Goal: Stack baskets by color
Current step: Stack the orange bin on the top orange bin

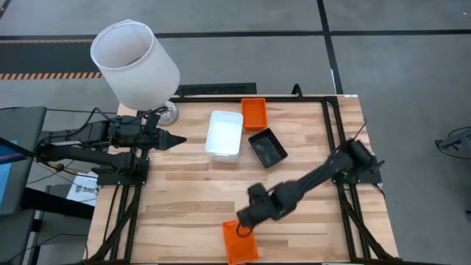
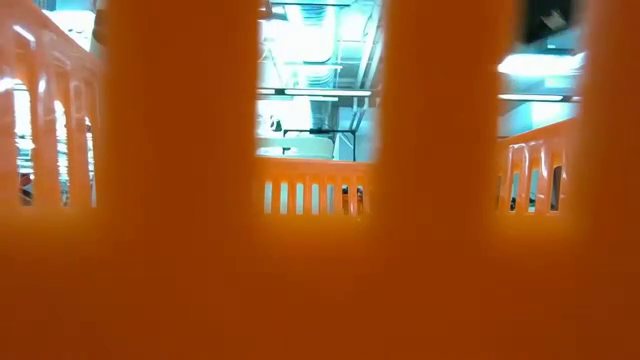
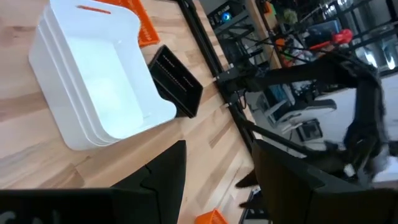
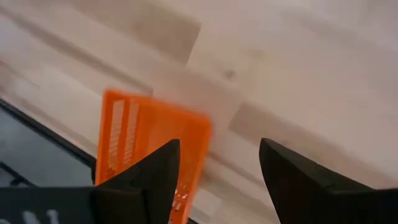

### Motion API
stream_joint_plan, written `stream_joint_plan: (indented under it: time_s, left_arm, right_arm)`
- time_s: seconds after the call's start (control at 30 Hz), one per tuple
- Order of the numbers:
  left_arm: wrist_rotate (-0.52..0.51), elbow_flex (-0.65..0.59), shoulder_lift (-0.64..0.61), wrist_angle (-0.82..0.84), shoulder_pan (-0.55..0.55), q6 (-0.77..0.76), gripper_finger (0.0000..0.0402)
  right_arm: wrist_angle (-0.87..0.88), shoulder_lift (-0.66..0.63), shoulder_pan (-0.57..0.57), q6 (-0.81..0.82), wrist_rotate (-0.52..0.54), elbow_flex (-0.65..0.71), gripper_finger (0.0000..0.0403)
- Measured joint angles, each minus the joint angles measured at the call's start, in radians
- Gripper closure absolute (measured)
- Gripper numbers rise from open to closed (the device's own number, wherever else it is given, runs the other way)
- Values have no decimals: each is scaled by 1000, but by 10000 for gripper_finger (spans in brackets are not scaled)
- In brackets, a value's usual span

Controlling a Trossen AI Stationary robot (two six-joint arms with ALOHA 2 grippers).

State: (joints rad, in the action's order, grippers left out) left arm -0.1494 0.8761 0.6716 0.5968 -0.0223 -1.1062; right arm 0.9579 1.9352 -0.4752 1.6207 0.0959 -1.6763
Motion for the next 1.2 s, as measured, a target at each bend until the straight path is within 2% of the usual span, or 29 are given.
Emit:
stream_joint_plan:
  time_s: [0.23,0.43,0.53,0.7,0.9,1.03,1.2]
  left_arm:
    - [14,0,-1,12,0,39,230]
    - [66,0,0,24,0,47,230]
    - [66,0,0,25,0,47,230]
    - [66,0,0,26,0,51,230]
    - [58,0,0,26,0,52,230]
    - [57,0,0,26,0,70,230]
    - [54,0,-1,23,-9,94,230]
  right_arm:
    - [-136,161,-63,26,-19,0,163]
    - [-207,242,-79,74,-47,1,174]
    - [-203,251,-79,130,-48,1,225]
    - [-168,246,-65,98,-52,0,377]
    - [-33,166,0,-62,-86,2,396]
    - [68,30,87,-217,-76,0,397]
    - [198,-175,264,-414,17,0,398]
